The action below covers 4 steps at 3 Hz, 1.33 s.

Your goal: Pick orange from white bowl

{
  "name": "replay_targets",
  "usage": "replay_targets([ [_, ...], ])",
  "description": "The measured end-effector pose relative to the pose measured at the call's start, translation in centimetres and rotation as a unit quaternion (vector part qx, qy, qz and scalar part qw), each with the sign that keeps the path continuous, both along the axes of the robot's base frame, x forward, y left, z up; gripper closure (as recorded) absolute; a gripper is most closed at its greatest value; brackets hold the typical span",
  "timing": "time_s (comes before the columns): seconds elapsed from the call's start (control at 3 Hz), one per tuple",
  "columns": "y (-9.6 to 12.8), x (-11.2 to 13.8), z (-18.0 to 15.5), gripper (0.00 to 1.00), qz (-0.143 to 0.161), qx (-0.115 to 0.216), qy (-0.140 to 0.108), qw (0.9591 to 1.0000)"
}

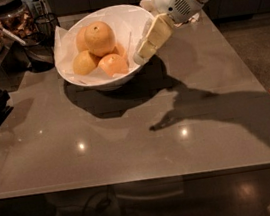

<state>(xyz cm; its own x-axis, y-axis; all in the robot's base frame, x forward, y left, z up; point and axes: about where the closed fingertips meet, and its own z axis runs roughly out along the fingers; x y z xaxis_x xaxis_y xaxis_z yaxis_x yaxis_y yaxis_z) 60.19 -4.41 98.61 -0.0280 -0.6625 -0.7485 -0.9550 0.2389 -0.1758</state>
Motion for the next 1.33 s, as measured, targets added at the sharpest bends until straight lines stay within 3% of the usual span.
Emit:
replay_targets([
  [0.33, 0.4, 0.2, -0.1, 0.0, 0.001, 0.005, -0.003, 1.0],
  [0.67, 4.9, 6.0, -0.1, 0.0, -0.026, 0.024, -0.006, 0.9993],
  [1.33, 6.3, 7.0, -0.5, 0.0, -0.028, 0.032, -0.021, 0.9989],
])
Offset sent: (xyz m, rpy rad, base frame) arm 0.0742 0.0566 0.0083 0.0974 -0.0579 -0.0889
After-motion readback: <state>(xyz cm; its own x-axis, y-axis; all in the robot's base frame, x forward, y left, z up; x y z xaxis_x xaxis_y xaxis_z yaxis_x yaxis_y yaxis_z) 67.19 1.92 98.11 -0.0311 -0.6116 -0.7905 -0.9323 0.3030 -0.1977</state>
